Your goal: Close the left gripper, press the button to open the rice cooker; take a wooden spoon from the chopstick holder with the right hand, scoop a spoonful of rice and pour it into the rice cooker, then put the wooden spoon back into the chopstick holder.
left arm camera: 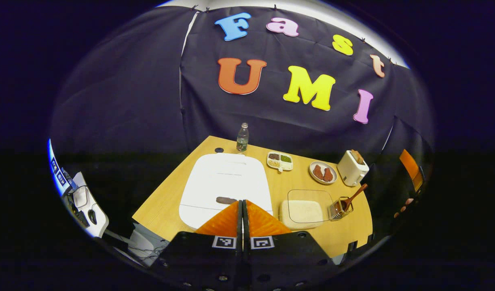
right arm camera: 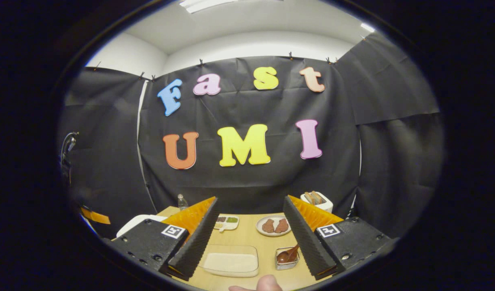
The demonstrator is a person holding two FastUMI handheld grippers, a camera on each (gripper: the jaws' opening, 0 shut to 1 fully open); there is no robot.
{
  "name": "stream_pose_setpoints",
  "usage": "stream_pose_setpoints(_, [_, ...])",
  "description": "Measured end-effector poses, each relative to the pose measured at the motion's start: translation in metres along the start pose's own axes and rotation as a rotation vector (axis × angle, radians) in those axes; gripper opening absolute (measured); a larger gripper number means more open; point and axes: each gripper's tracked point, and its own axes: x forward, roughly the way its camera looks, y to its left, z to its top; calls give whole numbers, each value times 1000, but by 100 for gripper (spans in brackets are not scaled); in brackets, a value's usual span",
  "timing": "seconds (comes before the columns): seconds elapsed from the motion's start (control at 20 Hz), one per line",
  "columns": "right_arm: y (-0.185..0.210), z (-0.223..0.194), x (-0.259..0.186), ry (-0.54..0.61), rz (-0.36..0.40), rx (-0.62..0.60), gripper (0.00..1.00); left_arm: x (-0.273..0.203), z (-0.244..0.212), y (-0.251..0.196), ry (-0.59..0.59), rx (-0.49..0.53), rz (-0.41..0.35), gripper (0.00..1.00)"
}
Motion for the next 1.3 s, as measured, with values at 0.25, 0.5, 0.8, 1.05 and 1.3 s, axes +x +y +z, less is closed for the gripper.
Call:
stream_pose_setpoints(0.25, [-22,-20,19,42,-32,13,100,51,-5,5,123,-16,-38,0])
stream_pose_setpoints(0.5, [-50,-41,29,88,-75,17,97,97,-18,24,252,-48,-30,0])
stream_pose_setpoints(0.8, [-73,-50,40,113,-109,19,100,122,-34,34,306,-84,-7,0])
stream_pose_setpoints(1.05, [-75,-56,46,136,-100,10,100,129,-47,34,299,-72,5,0])
stream_pose_setpoints(1.3, [-67,-62,51,150,-76,9,97,127,-54,36,303,-115,9,0])
